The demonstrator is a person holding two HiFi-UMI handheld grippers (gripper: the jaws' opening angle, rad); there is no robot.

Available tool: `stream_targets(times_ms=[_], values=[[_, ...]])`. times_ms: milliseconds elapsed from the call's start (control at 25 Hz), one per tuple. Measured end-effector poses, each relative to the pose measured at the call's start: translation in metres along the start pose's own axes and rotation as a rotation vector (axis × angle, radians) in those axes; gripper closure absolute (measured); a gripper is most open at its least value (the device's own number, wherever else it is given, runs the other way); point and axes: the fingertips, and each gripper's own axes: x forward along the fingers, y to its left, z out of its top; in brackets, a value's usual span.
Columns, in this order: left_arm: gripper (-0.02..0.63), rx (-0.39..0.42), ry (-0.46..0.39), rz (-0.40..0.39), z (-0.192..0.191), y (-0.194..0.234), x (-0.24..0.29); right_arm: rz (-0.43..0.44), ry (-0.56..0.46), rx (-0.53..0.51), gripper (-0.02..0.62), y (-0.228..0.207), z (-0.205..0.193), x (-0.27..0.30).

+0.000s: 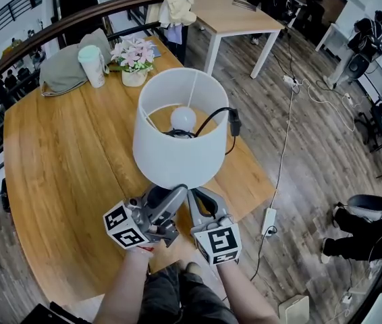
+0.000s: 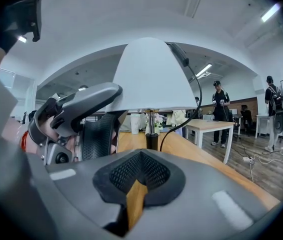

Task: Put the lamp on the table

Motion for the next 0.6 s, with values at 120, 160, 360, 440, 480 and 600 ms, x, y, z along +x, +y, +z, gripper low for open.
stream_targets(times_ms=[120,160,360,440,480,600], values=[[0.528,0.008,0.012,0.029,-0.003,0.001,-0.006,-0.001,-0.005,0.001,0.588,0.000,0.002,-0.004],[0.525,0.013,0.016,0.036,-0.003,0.001,-0.007,-0.001,-0.007,0.001,0.589,0.001,0.003,-0.005],[0.525,0.023,0.025,0.078,-0.009,0.002,-0.016,0.001,-0.011,0.005,0.589,0.004,0.003,-0.011],[0.522,0.018,0.022,0.092,-0.010,0.003,-0.019,0.005,-0.013,0.008,0.588,0.006,0.003,-0.013],[0.522,0.018,0.021,0.095,-0.011,0.003,-0.021,0.007,-0.015,0.008,0.588,0.007,0.004,-0.014],[0.522,0.019,0.023,0.102,-0.011,0.002,-0.024,0.014,-0.021,0.006,0.588,0.011,0.006,-0.016]])
